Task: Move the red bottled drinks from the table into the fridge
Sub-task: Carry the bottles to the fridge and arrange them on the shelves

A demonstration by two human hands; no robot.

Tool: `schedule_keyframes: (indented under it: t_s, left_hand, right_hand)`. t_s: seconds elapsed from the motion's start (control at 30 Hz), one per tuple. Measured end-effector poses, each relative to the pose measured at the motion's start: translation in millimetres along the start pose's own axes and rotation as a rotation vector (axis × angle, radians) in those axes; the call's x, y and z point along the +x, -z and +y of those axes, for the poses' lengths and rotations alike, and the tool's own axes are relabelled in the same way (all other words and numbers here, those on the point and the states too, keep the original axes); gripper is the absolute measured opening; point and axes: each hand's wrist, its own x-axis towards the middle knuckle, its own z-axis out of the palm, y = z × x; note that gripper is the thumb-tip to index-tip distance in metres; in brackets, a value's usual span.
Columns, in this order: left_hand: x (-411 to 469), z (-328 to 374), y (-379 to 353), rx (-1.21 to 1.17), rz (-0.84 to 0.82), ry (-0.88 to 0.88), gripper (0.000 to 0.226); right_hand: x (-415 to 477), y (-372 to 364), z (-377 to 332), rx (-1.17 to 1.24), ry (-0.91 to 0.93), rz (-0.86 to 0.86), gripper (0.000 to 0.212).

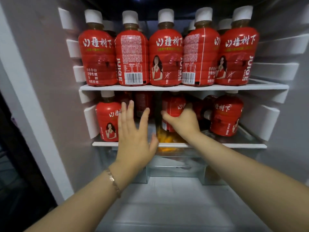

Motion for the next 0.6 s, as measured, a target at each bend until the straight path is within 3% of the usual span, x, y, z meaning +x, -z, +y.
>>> schedule_keyframes:
  t_s: [0.17,0.23,0.3,0.33,0.47,0.6]
  left_hand:
    - [17,2,-4,-0.124,-0.17,0.228,0.059]
    - [23,-6,1,-0.013,-0.097,0.083,0.052]
    - [22,-15,-2,0.157,0.052,-0.105,0.053]
    - [23,-20,-4,0.222,0.135,-0.102,0.055]
    - [29,-34,0,0.247,0.266,0.205,0.059]
    - [25,-48,0,0.26,0.271,0.139,0.049]
  right_hand:
    - [-8,4,0,0.024,0.066,-0.043,0.06]
    - [-12,-1,-6,0.038,0.126,-0.159,0.048]
    - [-12,-11,-10,0.042,0.19,-0.215,0.052]
    - [-9,-18,-13,0.049,0.218,-0.231,0.055]
    - [2,-46,-19,0.007,0.212,-0.3,0.069]
    - [23,-77,-20,0.016,0.131,-0.419,0.093]
